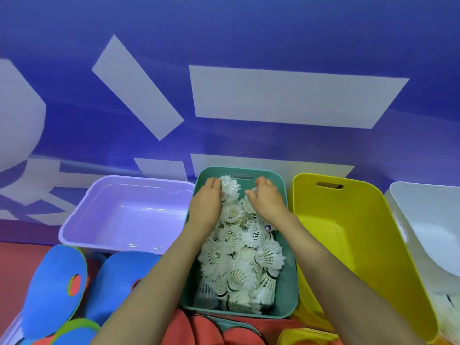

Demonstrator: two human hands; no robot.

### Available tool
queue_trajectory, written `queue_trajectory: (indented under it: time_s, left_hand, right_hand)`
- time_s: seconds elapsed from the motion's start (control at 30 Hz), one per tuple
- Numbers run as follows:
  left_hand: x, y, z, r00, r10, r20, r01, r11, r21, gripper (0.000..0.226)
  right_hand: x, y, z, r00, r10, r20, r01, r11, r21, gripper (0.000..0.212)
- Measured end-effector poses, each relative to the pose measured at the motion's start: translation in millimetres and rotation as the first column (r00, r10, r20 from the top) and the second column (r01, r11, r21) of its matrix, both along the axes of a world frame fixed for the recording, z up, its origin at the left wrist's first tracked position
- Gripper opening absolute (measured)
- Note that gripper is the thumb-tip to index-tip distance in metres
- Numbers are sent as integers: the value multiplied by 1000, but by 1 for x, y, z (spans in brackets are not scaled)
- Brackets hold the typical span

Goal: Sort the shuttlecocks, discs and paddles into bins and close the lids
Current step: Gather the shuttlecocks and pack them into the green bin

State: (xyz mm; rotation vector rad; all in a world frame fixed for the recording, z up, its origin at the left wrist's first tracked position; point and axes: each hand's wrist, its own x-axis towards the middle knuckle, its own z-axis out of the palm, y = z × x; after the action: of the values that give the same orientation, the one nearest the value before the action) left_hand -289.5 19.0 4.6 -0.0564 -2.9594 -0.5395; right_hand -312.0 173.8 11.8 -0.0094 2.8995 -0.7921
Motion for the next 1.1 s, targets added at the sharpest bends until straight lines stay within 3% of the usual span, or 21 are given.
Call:
queue_trajectory:
  time_s: [0.1,0.23,0.33,0.43,0.6,0.77,0.9,1.1]
  left_hand:
    - [-16,4,-8,995,-14,95,25,992,-121,17]
    - [-26,7,-10,1000,-10,15,10,1000,-24,13]
    - [-25,8,-15,1000,13,-22,-12,998,57,16]
    - [-19,10,-24,993,3,122,6,997,-73,18]
    - [-20,9,-26,961,-46,273,75,992,-98,31]
    - [6,11,-16,955,-37,295,35,999,12,42]
    - [37,22,6,958,5,287,-16,999,35,44]
    - [108,98,43,995,-96,4,94,981,167,45]
  right_hand:
    - [0,-2,-6,1000,20,21,-19,999,-47,54]
    - [14,4,-5,965,33,-261,-31,999,11,38]
    - [22,9,-13,989,101,-111,-84,985,153,34]
    - [24,10,-18,989,134,69,-145,974,175,34]
    - [27,11,-10,978,179,107,-195,967,167,37]
    - [46,20,9,977,212,-25,-200,950,240,39]
    - [79,42,28,964,219,-149,-191,965,179,38]
    - [151,123,45,902,112,-417,-96,994,59,36]
